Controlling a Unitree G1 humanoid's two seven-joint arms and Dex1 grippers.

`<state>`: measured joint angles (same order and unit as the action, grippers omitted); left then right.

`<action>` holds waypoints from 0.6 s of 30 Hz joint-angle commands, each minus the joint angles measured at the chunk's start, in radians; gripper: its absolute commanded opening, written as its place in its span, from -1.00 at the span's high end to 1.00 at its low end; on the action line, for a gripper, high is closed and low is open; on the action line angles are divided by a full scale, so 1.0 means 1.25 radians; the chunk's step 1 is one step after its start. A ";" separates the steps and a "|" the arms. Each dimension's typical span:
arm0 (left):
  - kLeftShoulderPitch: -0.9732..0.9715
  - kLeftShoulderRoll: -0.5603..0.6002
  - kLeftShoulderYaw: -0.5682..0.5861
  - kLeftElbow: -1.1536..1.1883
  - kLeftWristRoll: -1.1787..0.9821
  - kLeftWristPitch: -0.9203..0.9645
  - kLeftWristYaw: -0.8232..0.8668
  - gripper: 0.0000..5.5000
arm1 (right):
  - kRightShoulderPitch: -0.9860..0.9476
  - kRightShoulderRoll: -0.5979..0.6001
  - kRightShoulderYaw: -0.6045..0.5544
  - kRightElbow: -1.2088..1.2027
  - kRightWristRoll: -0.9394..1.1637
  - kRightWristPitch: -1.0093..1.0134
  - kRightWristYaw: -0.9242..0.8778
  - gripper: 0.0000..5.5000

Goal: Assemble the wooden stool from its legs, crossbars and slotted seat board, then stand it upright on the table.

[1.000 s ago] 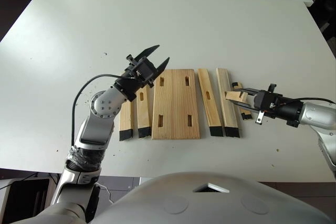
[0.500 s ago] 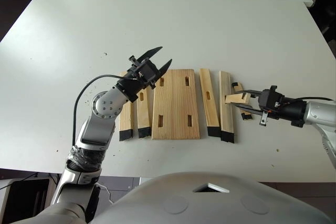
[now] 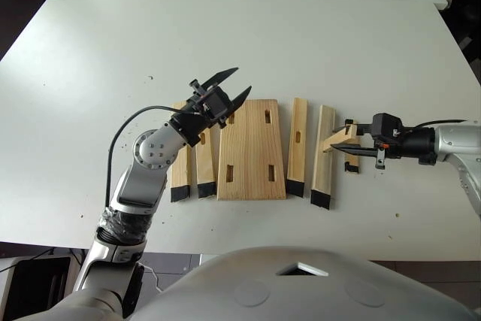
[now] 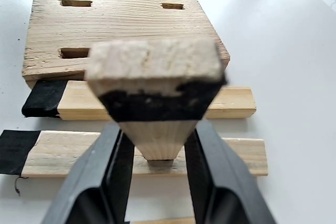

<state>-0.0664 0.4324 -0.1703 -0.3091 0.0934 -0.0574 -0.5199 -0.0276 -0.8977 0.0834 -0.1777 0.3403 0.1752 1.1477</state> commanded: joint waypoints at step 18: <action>-0.061 0.010 -0.022 0.027 -0.029 -0.003 -0.065 0.20 | -0.048 0.118 0.111 0.321 -0.045 0.059 0.015 0.53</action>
<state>-0.1294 0.4345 -0.1936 -0.2775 0.0630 -0.0587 -0.5890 -0.1888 -0.7665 0.1209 0.1351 0.3972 0.1859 1.1921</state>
